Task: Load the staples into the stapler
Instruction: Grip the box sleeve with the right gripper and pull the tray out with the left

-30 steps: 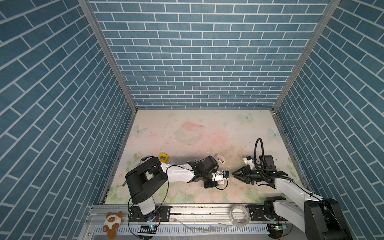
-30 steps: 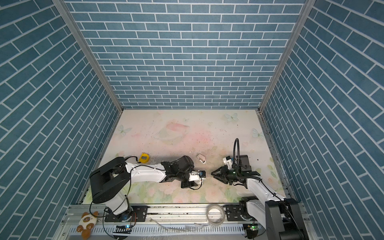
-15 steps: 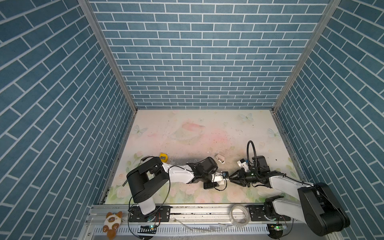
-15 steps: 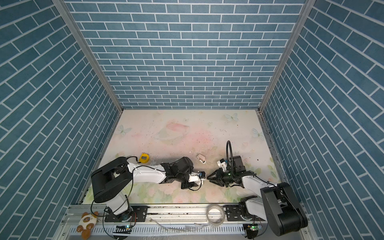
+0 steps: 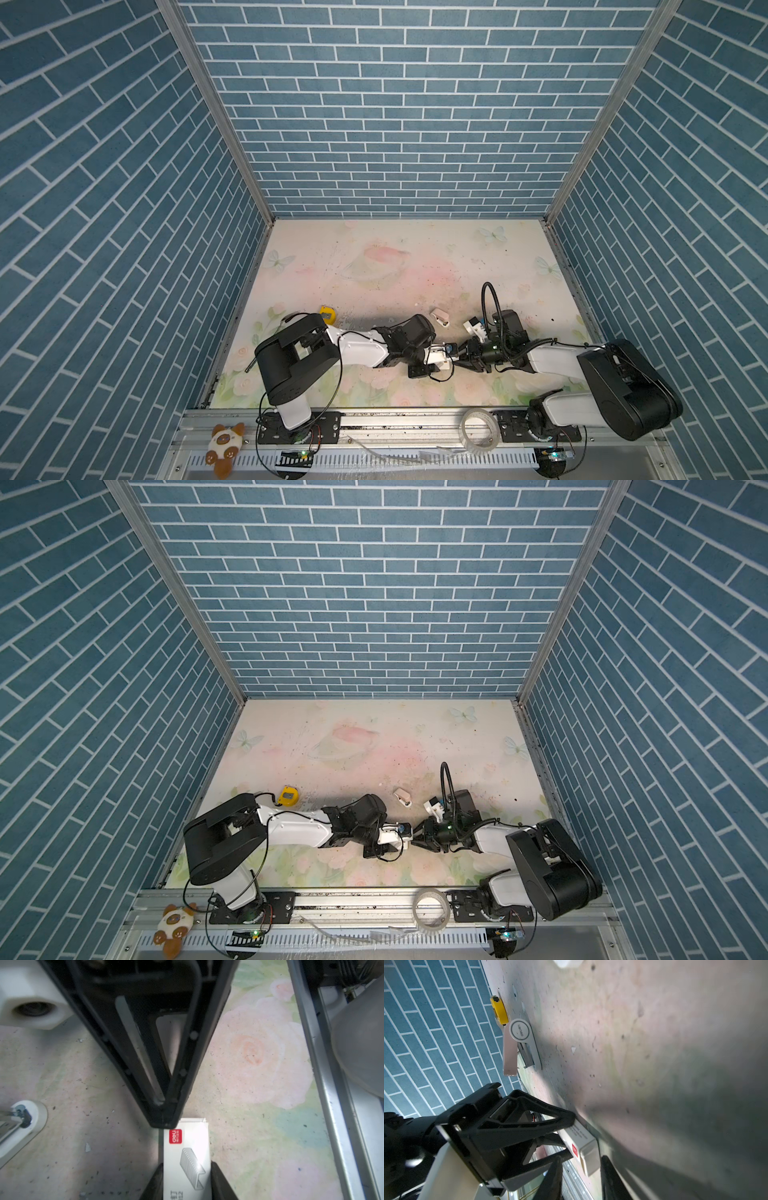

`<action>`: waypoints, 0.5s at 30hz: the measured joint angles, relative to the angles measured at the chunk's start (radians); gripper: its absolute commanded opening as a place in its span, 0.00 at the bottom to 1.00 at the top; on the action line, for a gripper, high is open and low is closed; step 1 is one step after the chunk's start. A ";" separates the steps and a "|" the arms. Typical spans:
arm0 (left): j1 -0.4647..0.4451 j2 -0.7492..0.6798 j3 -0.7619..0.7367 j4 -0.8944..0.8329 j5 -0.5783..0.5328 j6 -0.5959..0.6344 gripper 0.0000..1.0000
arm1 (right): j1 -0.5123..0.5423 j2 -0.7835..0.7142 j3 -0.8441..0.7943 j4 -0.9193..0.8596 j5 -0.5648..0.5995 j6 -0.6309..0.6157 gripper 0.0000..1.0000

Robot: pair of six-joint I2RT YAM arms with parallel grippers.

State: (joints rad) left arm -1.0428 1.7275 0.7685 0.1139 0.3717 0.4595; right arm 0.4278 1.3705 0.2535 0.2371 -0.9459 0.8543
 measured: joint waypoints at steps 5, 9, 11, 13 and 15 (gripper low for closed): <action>0.000 0.010 0.007 0.006 0.007 0.000 0.35 | 0.027 0.002 0.000 0.045 0.009 0.021 0.31; 0.002 0.012 0.009 0.008 0.011 0.000 0.35 | 0.037 0.010 0.000 0.060 0.020 0.032 0.31; 0.002 0.012 0.009 0.008 0.011 0.000 0.35 | 0.040 0.020 0.000 0.068 0.021 0.037 0.31; 0.003 0.013 0.009 0.009 0.012 0.000 0.35 | 0.044 0.027 0.000 0.078 0.023 0.040 0.31; 0.003 0.014 0.011 0.008 0.012 0.000 0.35 | 0.047 0.031 0.000 0.090 0.026 0.048 0.31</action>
State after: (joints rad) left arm -1.0401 1.7412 0.7795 0.1223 0.3840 0.4595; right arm 0.4751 1.4014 0.2535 0.3271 -0.9203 0.9028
